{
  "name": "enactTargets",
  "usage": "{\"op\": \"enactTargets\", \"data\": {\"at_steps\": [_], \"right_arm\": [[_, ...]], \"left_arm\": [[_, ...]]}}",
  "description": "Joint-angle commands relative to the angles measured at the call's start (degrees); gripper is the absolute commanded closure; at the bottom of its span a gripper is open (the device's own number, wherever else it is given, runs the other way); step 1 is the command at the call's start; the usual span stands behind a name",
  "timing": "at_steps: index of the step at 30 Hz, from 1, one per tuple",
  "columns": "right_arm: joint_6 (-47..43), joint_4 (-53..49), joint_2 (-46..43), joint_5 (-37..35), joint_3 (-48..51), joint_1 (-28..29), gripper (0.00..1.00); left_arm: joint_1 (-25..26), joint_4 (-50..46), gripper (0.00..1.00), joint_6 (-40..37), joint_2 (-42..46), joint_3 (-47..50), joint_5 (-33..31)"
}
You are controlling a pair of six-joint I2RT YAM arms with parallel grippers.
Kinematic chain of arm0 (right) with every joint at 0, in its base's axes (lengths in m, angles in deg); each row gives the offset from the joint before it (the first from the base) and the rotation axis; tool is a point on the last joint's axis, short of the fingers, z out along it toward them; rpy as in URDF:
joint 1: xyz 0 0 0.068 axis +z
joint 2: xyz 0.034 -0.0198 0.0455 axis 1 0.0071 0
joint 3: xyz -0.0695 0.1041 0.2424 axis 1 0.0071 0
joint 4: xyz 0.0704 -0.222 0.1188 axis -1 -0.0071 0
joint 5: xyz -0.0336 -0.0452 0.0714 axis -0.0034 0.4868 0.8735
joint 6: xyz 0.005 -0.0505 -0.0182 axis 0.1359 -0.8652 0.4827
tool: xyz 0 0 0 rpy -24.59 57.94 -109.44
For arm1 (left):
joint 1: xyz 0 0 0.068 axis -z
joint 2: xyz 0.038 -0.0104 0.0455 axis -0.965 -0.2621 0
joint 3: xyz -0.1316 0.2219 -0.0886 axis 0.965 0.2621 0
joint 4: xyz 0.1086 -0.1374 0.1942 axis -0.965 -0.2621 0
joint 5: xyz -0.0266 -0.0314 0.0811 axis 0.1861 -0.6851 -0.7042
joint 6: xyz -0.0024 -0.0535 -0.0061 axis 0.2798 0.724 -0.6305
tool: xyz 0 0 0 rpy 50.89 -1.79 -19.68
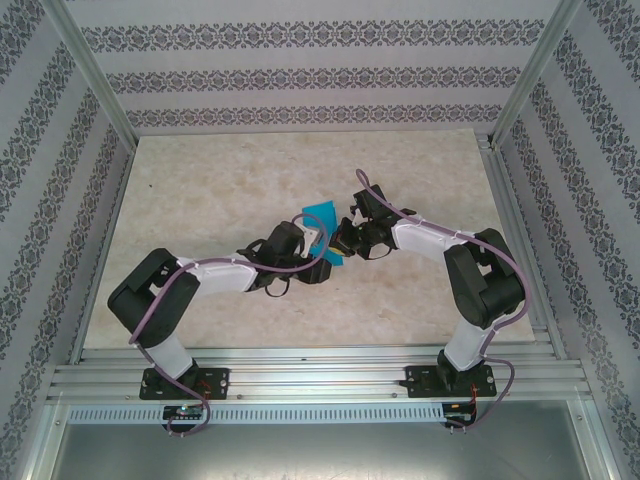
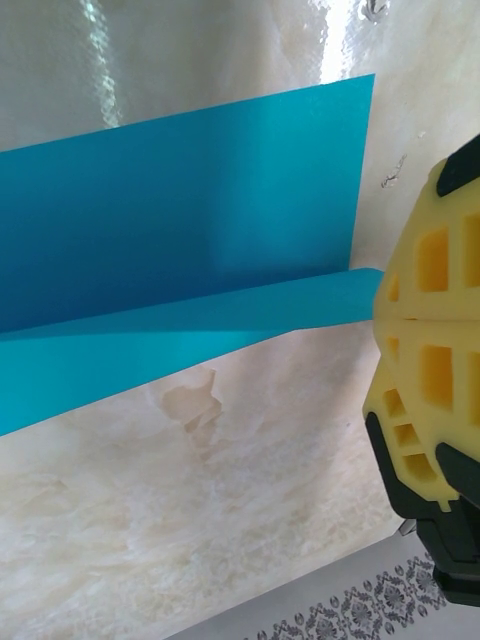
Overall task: Fold a paper plane with a square sheet of paper (fold left side to right side)
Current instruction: Fold the triangle a second time at the center of the table.
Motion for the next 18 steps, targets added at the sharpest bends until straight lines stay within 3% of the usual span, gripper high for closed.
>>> {"op": "enactTargets", "data": {"at_steps": [1,10,18], "right_arm": [[0.6,-0.2,-0.8,1.0,-0.3,-0.6,1.00],[0.5,-0.9,-0.9,0.8,-0.6,-0.6,1.00],[0.4,-1.1,-0.6,0.9,-0.9,-0.5,1.00]], "left_arm": [[0.7,5.1,0.46,-1.7,-1.2,-2.0,-0.8],[0.6,4.2,0.52,-2.9,-4.2,-5.2,-1.6],[0.7,3.6,0.70,-3.1,-4.5,-5.5,-3.4]]}}
